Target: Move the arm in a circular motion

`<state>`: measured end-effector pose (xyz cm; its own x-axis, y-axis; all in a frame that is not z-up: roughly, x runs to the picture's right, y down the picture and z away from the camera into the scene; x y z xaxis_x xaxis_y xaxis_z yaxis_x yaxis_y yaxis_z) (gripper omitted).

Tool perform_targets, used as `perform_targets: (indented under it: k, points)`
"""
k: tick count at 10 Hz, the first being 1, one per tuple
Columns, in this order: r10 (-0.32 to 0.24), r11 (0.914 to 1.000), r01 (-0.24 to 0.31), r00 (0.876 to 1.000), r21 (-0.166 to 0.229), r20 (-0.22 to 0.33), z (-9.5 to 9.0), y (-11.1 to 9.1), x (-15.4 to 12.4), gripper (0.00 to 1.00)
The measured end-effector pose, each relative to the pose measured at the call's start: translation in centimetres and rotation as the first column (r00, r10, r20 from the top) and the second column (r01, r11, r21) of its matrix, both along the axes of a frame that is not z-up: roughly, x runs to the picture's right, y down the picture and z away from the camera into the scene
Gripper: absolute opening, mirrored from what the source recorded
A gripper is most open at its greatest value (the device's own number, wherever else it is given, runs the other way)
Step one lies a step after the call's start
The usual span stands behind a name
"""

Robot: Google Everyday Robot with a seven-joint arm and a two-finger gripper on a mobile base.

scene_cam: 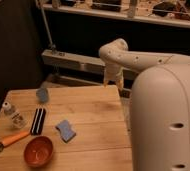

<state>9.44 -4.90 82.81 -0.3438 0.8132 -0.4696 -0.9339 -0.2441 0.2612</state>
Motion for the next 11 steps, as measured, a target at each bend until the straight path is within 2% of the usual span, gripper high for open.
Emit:
perform_targets:
  k: [1,2,3,4,5,6,8,9,10,11]
  points:
    - [-0.025,0.9997,0.024,0.999,0.006,0.022,0.2,-1.0,-1.9,0.65]
    - [-0.099,0.9951,0.099,0.991,0.010,0.085,0.4,-2.0,-6.8,0.65]
    - [-0.161,0.9869,0.161,0.979,0.012,0.128,0.5,-1.9,-10.1,0.65]
    - [-0.244,0.9692,0.246,0.951,0.015,0.190,0.3,-1.2,-14.5,0.65]
    - [-0.331,0.9409,0.338,0.908,0.015,0.256,-0.2,0.4,-18.6,0.65]
    - [-0.385,0.9168,0.399,0.873,0.015,0.301,-0.6,1.8,-21.1,0.65]
    - [-0.487,0.8522,0.523,0.775,0.025,0.403,-2.2,5.5,-26.0,0.65]
    - [-0.542,0.8024,0.595,0.692,0.049,0.477,-3.8,8.4,-29.0,0.65]
    - [-0.562,0.7775,0.626,0.649,0.060,0.513,-4.9,10.2,-30.1,0.65]
    - [-0.571,0.7628,0.644,0.626,0.062,0.532,-5.6,11.5,-30.3,0.65]
